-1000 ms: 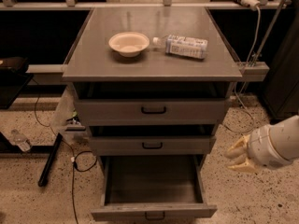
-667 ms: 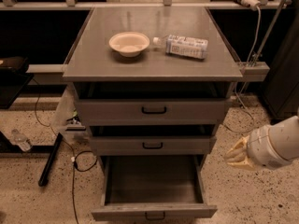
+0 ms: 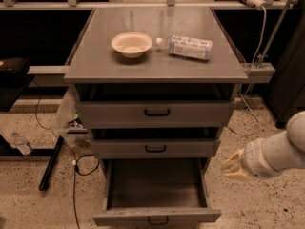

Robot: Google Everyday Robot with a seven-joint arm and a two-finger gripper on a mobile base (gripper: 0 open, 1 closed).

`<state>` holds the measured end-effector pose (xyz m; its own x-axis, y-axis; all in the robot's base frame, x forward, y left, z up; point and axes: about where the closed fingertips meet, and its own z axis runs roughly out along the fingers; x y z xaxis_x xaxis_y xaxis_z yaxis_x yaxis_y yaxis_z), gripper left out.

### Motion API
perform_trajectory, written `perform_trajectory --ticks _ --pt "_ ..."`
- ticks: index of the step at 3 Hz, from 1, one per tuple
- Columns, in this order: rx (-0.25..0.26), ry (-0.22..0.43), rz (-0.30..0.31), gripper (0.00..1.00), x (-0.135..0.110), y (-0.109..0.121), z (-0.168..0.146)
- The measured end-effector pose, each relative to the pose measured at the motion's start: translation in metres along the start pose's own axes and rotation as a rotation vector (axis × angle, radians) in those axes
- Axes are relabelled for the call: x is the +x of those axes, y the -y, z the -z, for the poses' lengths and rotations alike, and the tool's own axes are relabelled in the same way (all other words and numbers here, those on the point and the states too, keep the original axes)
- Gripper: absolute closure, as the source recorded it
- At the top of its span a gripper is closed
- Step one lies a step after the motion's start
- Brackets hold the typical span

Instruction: Close bottom drawer

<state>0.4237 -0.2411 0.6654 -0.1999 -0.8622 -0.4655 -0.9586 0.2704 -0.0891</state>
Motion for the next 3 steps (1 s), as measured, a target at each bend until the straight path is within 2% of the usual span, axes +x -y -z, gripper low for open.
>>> perform_trajectory --ticks 1,2,3 --pt "-0.008 0.06 -0.061 1.0 0.035 0.0 -0.071" --pt "0.014 0.108 -0.085 1.0 0.068 0.004 -0.13" --pt "-0.017 0.15 -0.11 1.0 0.095 0.002 -0.185"
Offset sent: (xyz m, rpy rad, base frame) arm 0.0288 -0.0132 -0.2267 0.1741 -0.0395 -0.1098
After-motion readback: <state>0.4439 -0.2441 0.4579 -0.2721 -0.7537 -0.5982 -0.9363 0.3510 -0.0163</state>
